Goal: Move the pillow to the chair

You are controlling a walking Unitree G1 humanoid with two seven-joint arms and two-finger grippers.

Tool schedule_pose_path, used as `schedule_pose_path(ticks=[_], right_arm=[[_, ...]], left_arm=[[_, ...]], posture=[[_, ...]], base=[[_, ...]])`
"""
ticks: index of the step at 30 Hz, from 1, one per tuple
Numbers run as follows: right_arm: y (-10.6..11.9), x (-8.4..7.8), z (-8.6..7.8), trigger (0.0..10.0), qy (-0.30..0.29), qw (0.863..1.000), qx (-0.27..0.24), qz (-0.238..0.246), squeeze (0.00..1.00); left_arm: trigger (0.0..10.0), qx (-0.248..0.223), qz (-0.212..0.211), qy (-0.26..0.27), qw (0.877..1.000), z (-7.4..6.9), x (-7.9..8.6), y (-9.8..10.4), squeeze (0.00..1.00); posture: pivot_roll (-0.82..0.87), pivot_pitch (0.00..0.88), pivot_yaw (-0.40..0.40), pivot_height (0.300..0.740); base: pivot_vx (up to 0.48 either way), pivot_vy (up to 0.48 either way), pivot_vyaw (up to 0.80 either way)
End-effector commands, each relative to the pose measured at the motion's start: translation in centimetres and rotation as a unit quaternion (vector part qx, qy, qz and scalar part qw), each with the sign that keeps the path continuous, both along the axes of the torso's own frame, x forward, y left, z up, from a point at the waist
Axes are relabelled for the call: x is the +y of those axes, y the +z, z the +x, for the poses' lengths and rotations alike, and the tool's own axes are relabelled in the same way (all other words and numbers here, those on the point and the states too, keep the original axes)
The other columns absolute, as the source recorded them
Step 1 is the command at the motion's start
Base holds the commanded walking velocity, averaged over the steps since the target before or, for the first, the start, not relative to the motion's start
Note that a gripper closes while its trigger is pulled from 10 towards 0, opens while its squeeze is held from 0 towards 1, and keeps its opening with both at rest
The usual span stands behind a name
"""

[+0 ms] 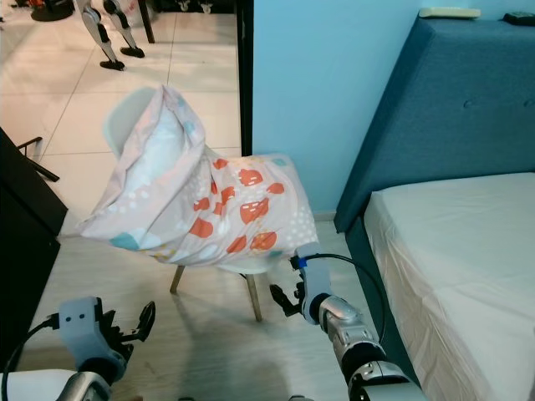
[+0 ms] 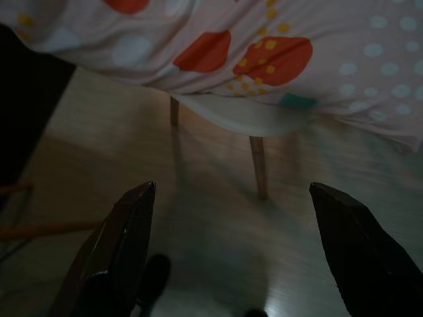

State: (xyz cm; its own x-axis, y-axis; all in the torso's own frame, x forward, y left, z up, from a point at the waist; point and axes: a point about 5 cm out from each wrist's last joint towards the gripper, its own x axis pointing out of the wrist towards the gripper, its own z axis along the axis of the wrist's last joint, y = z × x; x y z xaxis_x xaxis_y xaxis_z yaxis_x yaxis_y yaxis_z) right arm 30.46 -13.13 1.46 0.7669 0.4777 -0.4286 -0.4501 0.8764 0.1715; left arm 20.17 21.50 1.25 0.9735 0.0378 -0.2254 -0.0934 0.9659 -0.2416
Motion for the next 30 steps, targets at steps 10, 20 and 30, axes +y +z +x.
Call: schedule_pose_path(ticks=[10, 20, 30], right_arm=[[-0.5, -1.0, -0.7, 10.0, -0.052, 0.994, 0.027, 0.091, 0.0], [-0.1, -1.3, -0.5, 10.0, -0.051, 0.993, 0.024, 0.101, 0.0], [-0.1, -1.4, -0.5, 10.0, -0.047, 0.994, 0.024, 0.091, 0.0]], left_arm=[[10.0, 0.019, 0.032, 0.024, 0.999, -0.9, 0.5, 0.3, 0.0], [10.0, 0.019, 0.019, 0.032, 0.999, -0.7, 0.3, 0.7, 0.0], [10.0, 0.023, 0.014, 0.036, 0.999, -0.6, 0.3, 0.6, 0.0]], posture=[[-0.01, 0.219, -0.116, 0.74], [-0.03, 0.244, -0.128, 0.74], [-0.04, 0.241, -0.133, 0.74]], base=[[0.0, 0.0, 0.0], [0.0, 0.0, 0.0], [0.0, 0.0, 0.0]])
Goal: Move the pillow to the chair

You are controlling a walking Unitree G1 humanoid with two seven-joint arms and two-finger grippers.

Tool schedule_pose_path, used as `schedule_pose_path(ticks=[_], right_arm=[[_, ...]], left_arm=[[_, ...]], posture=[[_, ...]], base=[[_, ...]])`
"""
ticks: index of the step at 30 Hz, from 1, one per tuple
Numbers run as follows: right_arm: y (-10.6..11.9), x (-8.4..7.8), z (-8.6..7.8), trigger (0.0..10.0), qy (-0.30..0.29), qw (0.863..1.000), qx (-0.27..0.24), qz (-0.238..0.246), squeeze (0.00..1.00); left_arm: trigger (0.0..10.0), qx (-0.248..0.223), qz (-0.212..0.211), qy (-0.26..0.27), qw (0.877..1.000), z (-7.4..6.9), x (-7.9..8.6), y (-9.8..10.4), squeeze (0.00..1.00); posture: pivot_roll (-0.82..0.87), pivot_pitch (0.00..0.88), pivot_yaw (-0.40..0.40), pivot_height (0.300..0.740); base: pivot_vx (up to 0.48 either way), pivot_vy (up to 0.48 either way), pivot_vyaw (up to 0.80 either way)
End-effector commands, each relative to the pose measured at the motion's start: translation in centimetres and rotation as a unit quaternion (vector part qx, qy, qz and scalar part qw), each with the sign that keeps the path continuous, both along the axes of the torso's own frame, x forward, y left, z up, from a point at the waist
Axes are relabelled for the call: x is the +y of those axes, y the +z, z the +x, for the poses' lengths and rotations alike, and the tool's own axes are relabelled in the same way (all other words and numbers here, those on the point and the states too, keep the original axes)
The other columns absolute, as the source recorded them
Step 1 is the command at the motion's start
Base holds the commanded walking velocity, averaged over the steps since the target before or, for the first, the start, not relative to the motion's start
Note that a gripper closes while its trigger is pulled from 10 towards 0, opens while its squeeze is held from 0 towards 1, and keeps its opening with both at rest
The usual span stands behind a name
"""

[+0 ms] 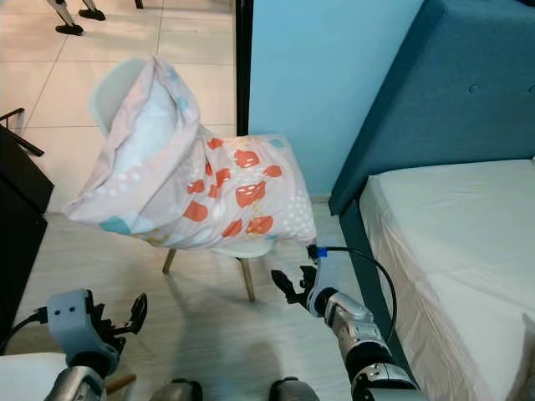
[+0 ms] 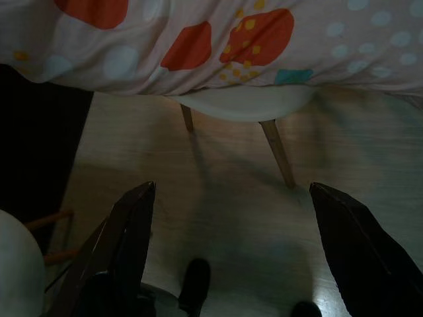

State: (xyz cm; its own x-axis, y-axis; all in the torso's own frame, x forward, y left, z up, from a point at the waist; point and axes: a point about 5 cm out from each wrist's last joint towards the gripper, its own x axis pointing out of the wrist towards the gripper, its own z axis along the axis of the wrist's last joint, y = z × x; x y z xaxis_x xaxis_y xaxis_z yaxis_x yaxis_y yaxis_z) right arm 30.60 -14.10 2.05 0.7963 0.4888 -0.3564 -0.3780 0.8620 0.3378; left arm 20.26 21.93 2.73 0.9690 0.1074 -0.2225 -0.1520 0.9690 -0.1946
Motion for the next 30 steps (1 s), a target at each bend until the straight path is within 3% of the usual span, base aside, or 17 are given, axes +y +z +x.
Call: schedule_pose_path(ticks=[1, 30], right_arm=[[-0.65, -0.46, -0.64, 10.0, -0.006, 1.0, 0.015, 0.0, 0.0], [-0.77, -0.34, -0.69, 10.0, 0.012, 1.0, 0.016, -0.02, 0.0]], left_arm=[[10.0, 0.023, -0.012, 0.006, 1.0, -0.69, -0.15, -0.87, 0.0], [10.0, 0.03, -0.024, 0.005, 0.999, -0.66, -0.33, -1.58, 0.0]], posture=[[-0.04, 0.24, -0.134, 0.74], [-0.04, 0.19, -0.138, 0.74]], base=[[0.0, 0.0, 0.0], [0.0, 0.0, 0.0]])
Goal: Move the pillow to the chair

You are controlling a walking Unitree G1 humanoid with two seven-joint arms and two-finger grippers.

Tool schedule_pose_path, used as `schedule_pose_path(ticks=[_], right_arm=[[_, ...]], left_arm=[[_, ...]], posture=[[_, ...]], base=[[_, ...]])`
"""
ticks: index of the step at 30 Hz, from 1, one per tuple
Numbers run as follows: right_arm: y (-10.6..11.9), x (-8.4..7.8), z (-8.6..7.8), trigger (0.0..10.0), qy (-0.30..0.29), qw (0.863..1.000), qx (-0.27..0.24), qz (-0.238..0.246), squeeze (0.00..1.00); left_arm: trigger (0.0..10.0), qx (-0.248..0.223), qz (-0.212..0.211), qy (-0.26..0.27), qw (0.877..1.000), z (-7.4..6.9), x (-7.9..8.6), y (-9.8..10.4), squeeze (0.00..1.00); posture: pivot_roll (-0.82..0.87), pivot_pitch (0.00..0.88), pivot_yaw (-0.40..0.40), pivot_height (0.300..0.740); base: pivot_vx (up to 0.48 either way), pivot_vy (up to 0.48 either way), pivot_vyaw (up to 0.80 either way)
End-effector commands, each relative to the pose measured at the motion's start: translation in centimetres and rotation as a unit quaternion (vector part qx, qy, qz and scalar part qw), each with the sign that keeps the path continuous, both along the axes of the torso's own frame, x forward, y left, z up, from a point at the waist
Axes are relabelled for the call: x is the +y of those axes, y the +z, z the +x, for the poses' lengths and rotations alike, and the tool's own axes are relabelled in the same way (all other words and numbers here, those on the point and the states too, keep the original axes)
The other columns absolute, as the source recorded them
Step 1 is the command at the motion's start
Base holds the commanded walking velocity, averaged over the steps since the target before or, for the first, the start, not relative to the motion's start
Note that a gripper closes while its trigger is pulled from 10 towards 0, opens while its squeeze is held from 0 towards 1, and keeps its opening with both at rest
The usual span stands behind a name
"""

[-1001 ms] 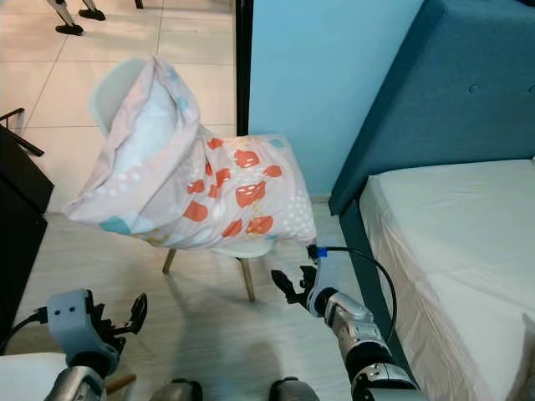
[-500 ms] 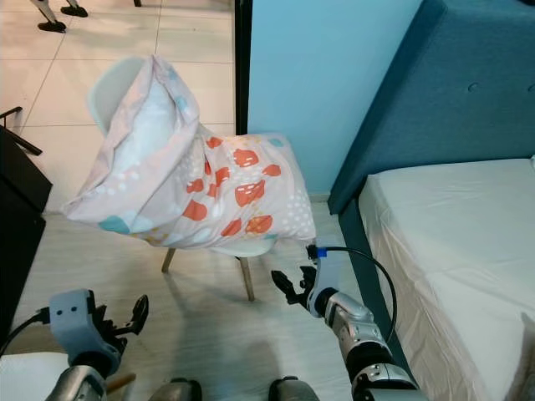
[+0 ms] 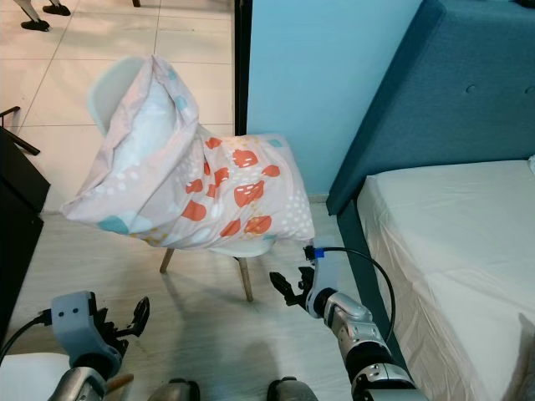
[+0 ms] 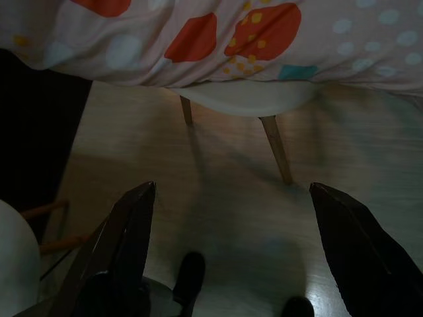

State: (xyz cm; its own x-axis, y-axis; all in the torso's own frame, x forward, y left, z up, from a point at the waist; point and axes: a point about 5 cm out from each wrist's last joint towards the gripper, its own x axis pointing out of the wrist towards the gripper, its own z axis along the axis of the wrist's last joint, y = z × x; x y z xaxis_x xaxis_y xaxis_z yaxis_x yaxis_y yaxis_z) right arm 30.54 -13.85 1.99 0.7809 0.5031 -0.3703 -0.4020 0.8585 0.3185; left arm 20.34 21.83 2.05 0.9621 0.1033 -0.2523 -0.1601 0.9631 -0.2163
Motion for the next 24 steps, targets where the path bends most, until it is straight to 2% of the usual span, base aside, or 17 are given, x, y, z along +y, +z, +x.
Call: schedule_pose_path(ticks=[1, 19, 24], right_arm=[[-0.71, -0.59, -0.63, 10.0, -0.002, 1.0, 0.014, -0.009, 0.0], [-0.6, -0.47, -0.51, 10.0, -0.004, 1.0, 0.014, -0.007, 0.0], [-0.46, -0.43, -0.52, 10.0, 0.005, 1.0, 0.003, -0.023, 0.0]], left_arm=[[10.0, 0.016, -0.011, 0.003, 1.0, -0.74, -0.22, -0.88, 0.0], [10.0, 0.015, -0.013, 0.006, 1.0, -0.64, -0.04, -0.74, 0.0], [10.0, 0.016, -0.004, 0.007, 1.0, -0.86, 0.01, -0.62, 0.0]], posture=[[-0.03, 0.191, -0.138, 0.74], [-0.03, 0.204, -0.139, 0.74], [-0.02, 0.206, -0.137, 0.74]], base=[[0.0, 0.0, 0.0], [0.0, 0.0, 0.0], [0.0, 0.0, 0.0]])
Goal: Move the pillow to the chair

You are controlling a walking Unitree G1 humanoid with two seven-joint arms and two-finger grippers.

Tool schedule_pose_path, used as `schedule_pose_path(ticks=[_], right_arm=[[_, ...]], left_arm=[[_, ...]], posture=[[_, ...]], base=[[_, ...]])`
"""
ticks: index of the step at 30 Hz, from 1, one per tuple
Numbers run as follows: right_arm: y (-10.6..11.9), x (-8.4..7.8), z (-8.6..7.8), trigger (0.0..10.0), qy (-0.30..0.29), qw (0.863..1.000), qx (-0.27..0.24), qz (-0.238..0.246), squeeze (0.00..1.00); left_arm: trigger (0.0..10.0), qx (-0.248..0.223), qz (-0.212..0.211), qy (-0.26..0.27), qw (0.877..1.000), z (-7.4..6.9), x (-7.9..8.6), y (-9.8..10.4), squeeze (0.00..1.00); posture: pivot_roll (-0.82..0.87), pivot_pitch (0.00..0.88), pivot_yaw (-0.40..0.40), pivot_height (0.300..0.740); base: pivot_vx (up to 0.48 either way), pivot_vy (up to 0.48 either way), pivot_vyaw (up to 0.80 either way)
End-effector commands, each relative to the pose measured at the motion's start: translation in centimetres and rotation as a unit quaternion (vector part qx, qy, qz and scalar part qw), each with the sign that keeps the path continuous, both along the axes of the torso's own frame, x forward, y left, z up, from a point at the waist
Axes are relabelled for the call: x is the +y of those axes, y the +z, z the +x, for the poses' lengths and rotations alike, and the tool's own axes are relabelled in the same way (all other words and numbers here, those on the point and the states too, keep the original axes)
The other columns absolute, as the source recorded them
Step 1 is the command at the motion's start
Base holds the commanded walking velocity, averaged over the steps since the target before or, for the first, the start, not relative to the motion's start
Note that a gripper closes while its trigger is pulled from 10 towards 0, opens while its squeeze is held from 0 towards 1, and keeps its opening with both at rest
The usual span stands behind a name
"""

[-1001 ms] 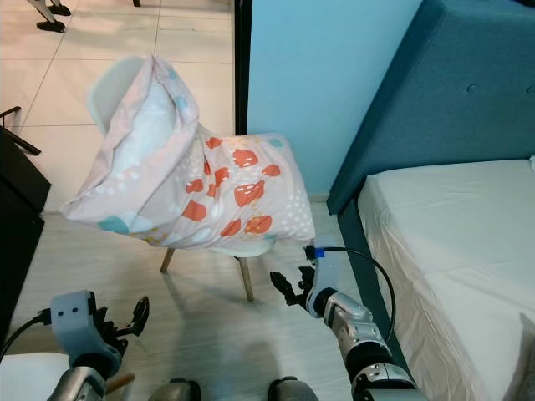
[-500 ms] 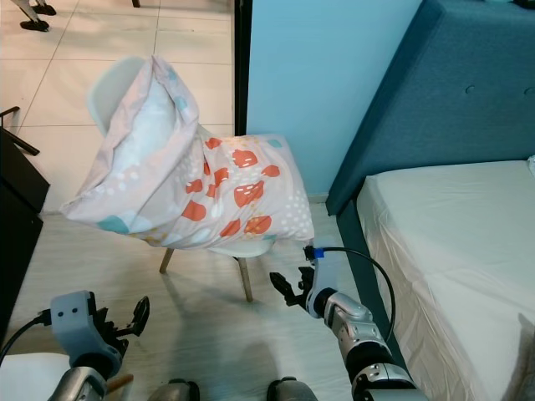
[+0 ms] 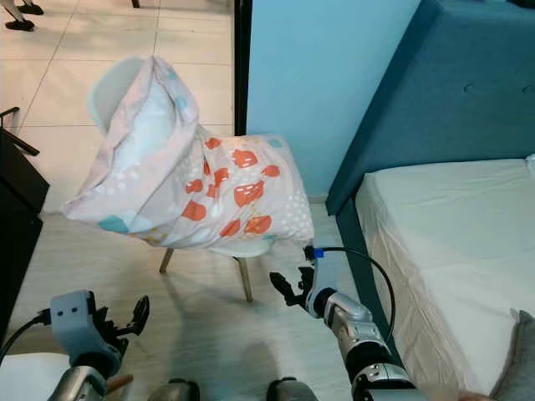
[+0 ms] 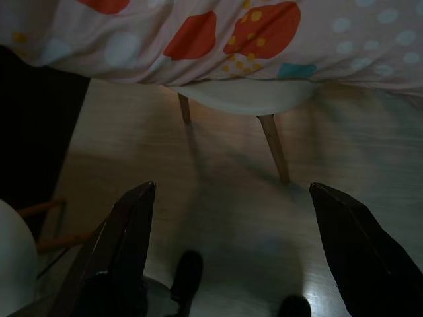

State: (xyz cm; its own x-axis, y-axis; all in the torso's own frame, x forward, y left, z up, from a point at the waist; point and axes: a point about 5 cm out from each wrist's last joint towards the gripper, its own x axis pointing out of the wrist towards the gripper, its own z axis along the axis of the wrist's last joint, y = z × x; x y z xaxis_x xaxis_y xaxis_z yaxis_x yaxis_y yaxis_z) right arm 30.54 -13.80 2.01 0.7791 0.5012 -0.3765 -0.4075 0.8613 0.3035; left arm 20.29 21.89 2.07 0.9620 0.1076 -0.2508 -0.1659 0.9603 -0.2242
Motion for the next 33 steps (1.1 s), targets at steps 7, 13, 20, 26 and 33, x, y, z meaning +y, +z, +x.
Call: schedule_pose_path(ticks=[7, 13, 20, 26, 33], right_arm=[[-0.3, -0.5, -0.8, 10.0, 0.015, 1.0, -0.004, -0.017, 0.0], [-0.7, -0.6, -0.9, 10.0, 0.011, 1.0, 0.016, -0.015, 0.0], [-0.8, -0.6, -1.0, 10.0, 0.014, 1.0, 0.021, -0.017, 0.0], [-0.8, -0.7, -1.0, 10.0, 0.011, 0.999, 0.025, -0.019, 0.0], [-0.4, -0.8, -0.3, 10.0, -0.004, 0.999, 0.019, -0.031, 0.0]], left_arm=[[10.0, 0.016, 0.011, -0.016, 1.0, -0.9, -0.4, -0.4, 0.0], [10.0, 0.015, 0.011, -0.022, 1.0, -0.7, -0.5, -0.4, 0.0], [10.0, 0.017, 0.007, -0.023, 1.0, -0.8, -0.6, -0.4, 0.0], [10.0, 0.016, 0.009, -0.033, 0.999, -0.7, -0.7, -0.4, 0.0], [10.0, 0.011, 0.036, -0.043, 0.998, 0.1, -0.7, -0.2, 0.0]], posture=[[-0.02, 0.21, -0.14, 0.74], [-0.03, 0.217, -0.141, 0.74], [-0.02, 0.223, -0.145, 0.74], [-0.02, 0.222, -0.146, 0.74], [-0.03, 0.216, -0.147, 0.74]], base=[[0.0, 0.0, 0.0], [0.0, 0.0, -0.33], [0.0, 0.0, -0.75], [0.0, 0.0, -0.75], [0.0, 0.0, -0.74]])
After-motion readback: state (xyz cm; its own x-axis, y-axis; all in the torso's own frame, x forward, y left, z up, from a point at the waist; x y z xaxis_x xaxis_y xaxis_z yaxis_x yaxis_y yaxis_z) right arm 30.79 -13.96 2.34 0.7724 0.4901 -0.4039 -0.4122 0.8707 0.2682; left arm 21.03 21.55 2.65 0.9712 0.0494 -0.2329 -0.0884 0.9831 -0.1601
